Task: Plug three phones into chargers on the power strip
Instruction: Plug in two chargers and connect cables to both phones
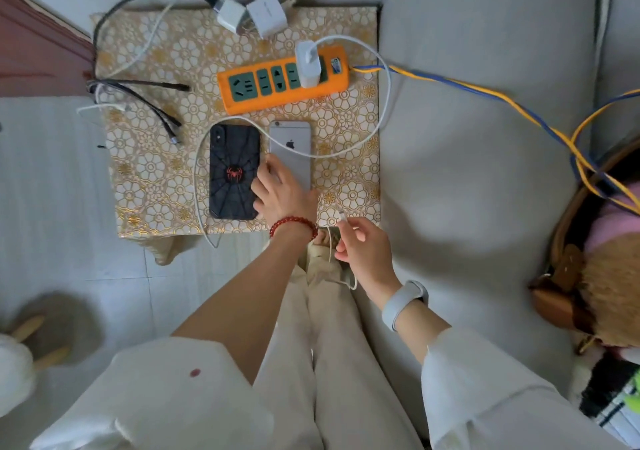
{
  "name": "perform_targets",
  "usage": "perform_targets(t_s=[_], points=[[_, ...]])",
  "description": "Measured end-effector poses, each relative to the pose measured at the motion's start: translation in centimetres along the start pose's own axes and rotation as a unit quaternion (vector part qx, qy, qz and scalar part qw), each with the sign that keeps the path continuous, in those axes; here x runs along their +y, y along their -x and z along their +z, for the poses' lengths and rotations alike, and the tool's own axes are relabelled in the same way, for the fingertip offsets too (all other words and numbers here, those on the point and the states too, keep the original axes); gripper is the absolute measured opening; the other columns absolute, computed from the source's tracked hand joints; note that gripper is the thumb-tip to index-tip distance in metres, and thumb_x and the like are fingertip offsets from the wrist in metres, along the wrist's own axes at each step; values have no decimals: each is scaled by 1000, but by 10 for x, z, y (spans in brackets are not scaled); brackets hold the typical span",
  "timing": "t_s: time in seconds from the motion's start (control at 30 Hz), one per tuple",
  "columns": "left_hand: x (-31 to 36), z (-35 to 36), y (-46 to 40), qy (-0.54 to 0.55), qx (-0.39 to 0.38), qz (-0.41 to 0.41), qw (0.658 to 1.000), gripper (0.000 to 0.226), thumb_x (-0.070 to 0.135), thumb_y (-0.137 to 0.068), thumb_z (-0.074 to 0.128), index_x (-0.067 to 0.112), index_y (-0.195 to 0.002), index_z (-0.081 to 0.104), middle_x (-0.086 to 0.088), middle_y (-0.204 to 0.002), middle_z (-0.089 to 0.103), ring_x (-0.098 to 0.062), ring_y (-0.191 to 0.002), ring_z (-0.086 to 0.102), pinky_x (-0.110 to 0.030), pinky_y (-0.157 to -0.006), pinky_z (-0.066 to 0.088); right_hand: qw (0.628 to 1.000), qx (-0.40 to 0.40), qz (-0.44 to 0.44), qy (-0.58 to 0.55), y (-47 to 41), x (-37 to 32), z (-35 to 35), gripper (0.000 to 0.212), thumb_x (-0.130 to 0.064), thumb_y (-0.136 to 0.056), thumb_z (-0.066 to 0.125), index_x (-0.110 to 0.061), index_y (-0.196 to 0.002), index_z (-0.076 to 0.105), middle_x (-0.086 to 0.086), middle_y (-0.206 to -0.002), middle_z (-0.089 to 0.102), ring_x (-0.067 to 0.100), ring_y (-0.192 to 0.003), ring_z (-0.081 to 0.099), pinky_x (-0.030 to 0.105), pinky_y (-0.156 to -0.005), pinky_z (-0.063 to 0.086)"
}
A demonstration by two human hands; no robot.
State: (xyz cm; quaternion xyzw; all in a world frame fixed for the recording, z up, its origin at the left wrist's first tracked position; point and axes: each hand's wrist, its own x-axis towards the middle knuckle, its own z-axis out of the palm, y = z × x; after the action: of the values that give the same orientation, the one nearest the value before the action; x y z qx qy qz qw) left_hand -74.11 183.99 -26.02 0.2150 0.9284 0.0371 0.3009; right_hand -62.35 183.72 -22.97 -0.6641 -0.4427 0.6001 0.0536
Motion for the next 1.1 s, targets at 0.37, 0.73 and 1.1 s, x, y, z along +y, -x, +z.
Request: perform_targets(t_s=[0.37, 0.73, 1.1], points=[[-10, -61, 7, 402, -298, -203, 842, 25, 15, -69, 73, 3, -83, 56, -12, -89, 60, -20, -77, 59, -30, -67, 55, 991, -14, -120, 50, 34, -9, -5, 11, -21, -84, 59, -13, -85, 67, 15, -59, 58, 24, -59, 46, 51, -65, 51], [-9, -89, 20, 502, -328, -281, 750, 31, 23, -69, 76, 11, -89, 55, -3, -76, 58, -15, -77, 54, -33, -60, 48, 969, 13, -220, 114, 53, -32, 4, 15, -18, -87, 56, -15, -87, 71, -18, -62, 61, -3, -56, 51, 9, -60, 38], [-13, -99, 19, 550, -321, -334, 695, 34, 27, -69, 76, 12, -91, 55, -5, -81, 57, -18, -82, 54, -38, -66, 49, 960, 55, -229, 155, 56, -41, 6, 16, -21, -86, 57, -22, -93, 71, -6, -72, 72, 5, -65, 59, 23, -62, 48]])
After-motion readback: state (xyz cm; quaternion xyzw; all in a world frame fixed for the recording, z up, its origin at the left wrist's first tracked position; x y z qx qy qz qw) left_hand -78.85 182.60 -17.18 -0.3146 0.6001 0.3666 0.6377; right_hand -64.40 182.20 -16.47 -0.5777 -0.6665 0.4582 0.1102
